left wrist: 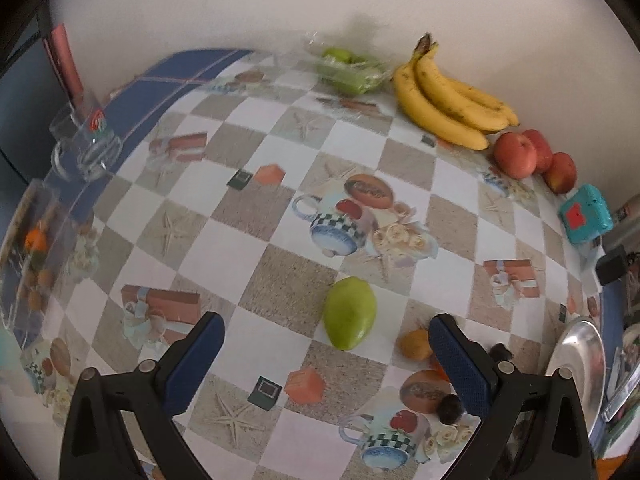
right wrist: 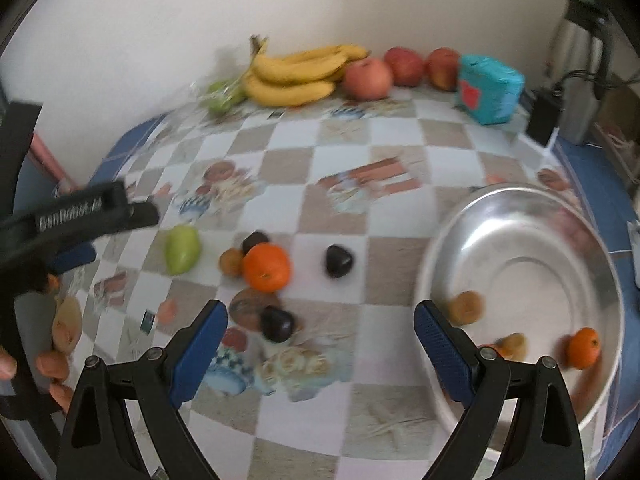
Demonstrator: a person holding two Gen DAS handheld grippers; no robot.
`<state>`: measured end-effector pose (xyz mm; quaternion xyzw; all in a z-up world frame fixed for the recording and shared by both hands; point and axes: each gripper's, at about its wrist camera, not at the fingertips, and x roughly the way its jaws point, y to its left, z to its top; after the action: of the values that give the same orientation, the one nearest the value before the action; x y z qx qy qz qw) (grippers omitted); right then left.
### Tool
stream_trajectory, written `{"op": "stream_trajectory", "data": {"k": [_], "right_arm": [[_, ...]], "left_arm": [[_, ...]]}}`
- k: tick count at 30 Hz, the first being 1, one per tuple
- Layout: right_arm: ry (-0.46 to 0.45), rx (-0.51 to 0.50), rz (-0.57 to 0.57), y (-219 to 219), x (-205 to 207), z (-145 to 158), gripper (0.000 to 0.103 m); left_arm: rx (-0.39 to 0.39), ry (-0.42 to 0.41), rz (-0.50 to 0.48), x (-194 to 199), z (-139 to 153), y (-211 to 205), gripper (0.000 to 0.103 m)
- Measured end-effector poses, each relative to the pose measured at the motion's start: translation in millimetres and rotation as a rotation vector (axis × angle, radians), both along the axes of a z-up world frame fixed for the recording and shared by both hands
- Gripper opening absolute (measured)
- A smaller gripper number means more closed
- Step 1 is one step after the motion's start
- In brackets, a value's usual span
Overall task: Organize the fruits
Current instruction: 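Move both grippers back to the fruit cluster, then close the left gripper on the green pear while the right gripper grasps a dark plum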
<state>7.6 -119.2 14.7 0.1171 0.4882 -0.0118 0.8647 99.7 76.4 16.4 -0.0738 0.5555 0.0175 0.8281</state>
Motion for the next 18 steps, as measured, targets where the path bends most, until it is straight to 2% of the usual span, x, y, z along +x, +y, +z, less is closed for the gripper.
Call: {"op": "stream_trajectory", "data": {"k": [8, 12, 18], "right_arm": [[0.080, -0.025, 0.067, 23, 10, -26, 0.095], [0.138, -0.032, 0.077, 28, 14, -43, 0.095], [0.153, -0.076, 0.075, 32, 19, -51, 0.094]], "left_arm": [[-0.003, 0.090, -0.003, 12, -31, 3, 0.103], [0.015, 0.091, -0.028, 16, -38, -4, 0.102], [0.042, 0.082, -0.072, 23, -44, -13, 0.100]]}}
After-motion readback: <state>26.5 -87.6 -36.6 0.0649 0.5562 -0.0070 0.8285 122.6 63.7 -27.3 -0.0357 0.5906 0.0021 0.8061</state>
